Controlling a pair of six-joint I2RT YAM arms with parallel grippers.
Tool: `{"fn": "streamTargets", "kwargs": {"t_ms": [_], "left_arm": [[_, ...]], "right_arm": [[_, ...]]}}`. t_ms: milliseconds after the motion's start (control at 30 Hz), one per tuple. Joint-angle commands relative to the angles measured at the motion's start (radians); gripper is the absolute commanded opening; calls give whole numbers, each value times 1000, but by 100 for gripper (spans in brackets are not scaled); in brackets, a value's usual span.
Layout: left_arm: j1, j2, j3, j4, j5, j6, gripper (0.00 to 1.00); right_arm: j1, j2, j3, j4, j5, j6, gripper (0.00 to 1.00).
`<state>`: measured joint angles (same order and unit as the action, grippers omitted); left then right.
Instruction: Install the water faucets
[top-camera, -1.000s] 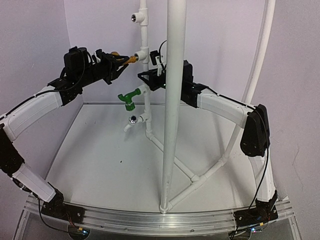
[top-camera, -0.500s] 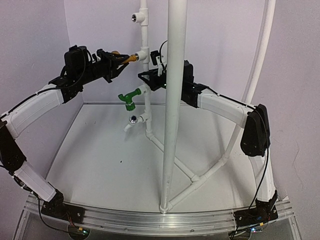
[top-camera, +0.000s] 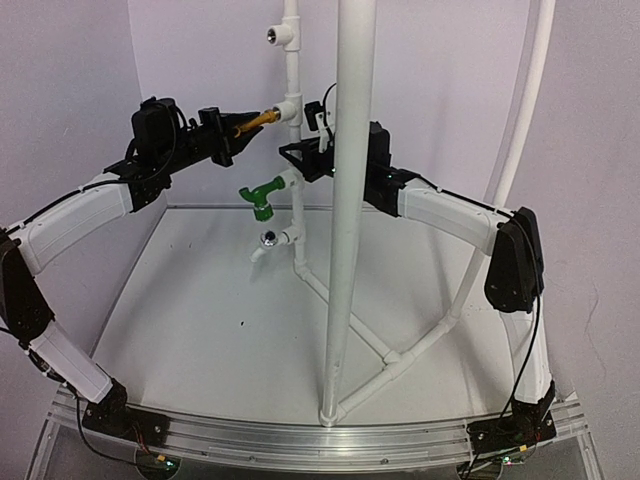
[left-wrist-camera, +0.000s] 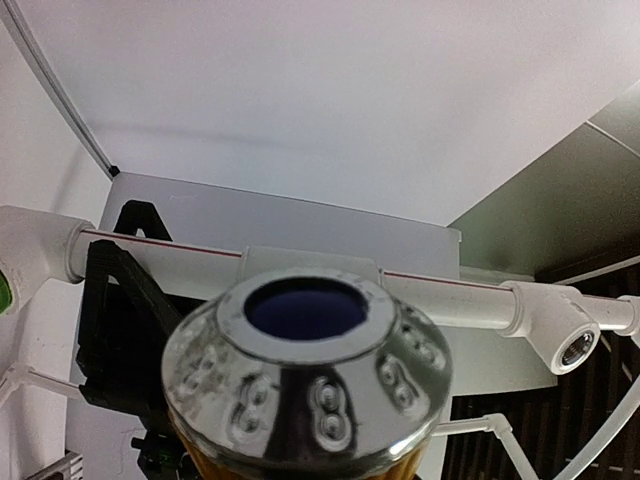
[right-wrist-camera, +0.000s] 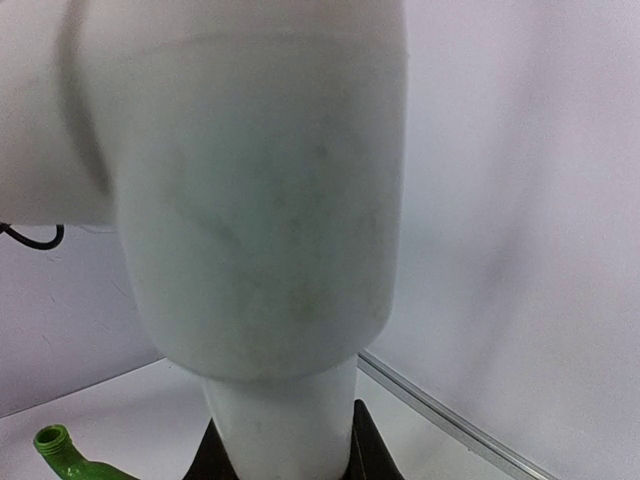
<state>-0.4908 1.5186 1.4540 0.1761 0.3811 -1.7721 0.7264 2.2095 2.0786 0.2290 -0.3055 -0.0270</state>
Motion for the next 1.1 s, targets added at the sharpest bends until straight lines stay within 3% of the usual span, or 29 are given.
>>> {"fn": "streamTargets", "kwargs": {"t_ms": [0, 467, 900, 1067], "left_arm": [[22, 25, 43, 28, -62, -134, 0], [21, 56, 245, -169, -52, 16, 0], [21, 54, 200, -142, -68, 245, 0], [20, 71, 245, -201, -58, 336, 0]], "right_arm": [[30, -69, -30, -61, -141, 67, 0], [30, -76, -55, -57, -143, -6, 0], [31, -71, -43, -57, -174, 1, 0], [33, -73, -48, -57, -176, 5, 0]]}}
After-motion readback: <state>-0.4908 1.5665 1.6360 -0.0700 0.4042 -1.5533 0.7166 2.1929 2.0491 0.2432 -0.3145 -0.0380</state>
